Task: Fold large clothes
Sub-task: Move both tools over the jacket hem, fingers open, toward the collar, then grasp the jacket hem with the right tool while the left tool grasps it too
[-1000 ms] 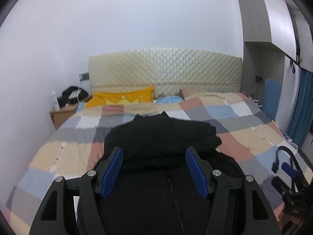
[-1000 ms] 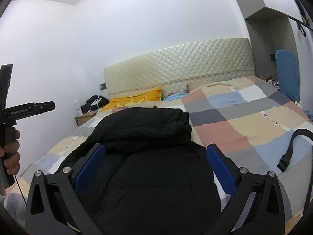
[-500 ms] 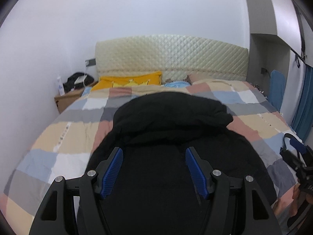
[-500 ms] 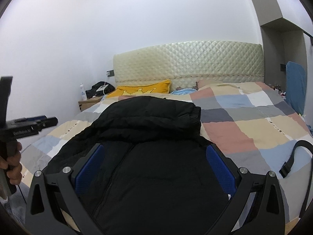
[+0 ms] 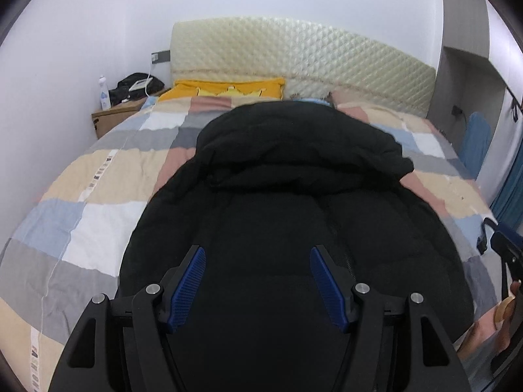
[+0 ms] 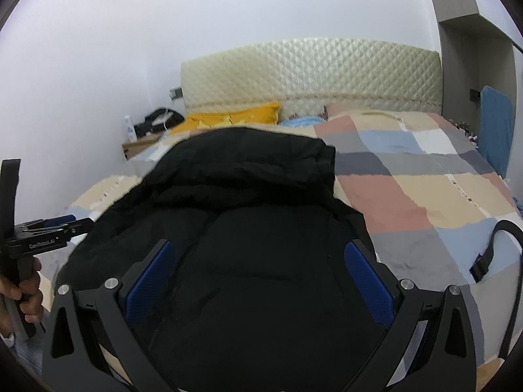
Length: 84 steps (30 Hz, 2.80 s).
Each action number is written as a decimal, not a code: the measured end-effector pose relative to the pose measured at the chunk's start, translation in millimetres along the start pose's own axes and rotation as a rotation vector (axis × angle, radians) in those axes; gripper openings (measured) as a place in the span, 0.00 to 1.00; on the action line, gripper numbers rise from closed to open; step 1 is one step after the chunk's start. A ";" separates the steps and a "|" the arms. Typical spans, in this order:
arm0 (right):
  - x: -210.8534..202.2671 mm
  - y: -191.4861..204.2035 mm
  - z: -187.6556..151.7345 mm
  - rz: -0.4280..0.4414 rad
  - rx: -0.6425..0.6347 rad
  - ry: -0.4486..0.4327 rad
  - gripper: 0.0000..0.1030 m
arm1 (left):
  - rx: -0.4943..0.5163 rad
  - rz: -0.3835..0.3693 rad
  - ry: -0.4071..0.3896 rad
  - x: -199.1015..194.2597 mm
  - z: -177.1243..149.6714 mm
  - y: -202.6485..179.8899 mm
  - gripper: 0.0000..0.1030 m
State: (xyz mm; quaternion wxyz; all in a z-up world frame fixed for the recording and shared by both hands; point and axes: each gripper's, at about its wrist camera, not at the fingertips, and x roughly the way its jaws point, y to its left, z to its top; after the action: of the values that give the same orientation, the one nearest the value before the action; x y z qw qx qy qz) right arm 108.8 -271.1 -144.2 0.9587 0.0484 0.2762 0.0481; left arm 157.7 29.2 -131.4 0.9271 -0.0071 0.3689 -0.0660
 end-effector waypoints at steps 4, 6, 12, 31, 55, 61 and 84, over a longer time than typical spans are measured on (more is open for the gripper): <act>19.5 -11.9 0.8 0.011 0.008 0.111 1.00 | -0.001 -0.024 0.079 14.6 -3.2 -2.8 0.64; 33.1 -19.2 2.6 -0.019 -0.014 0.179 1.00 | 0.002 -0.044 0.104 19.0 -6.0 -6.2 0.64; 73.8 -49.3 -6.1 -0.068 -0.002 0.429 1.00 | 0.003 -0.055 0.155 29.8 -13.5 -12.1 0.64; 117.0 -175.8 -87.5 0.066 0.678 0.761 1.00 | -0.079 -0.058 0.259 50.4 -22.3 2.5 0.64; 54.6 -152.0 -38.4 0.438 0.686 0.439 0.10 | -0.157 -0.090 0.295 57.9 -26.9 20.1 0.64; 63.4 -149.6 -39.6 0.437 0.678 0.473 0.10 | -0.088 -0.095 0.262 48.6 -2.2 25.3 0.64; 92.1 -194.0 -94.1 0.176 0.973 0.699 0.90 | -0.341 -0.188 0.717 90.5 -41.3 176.8 0.83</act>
State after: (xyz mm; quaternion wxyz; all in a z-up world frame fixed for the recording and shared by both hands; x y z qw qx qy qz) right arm 148.9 -446.1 -295.0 0.6714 0.4853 0.5600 0.0083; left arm 215.2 194.4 -234.2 0.7151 -0.1707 0.6723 -0.0868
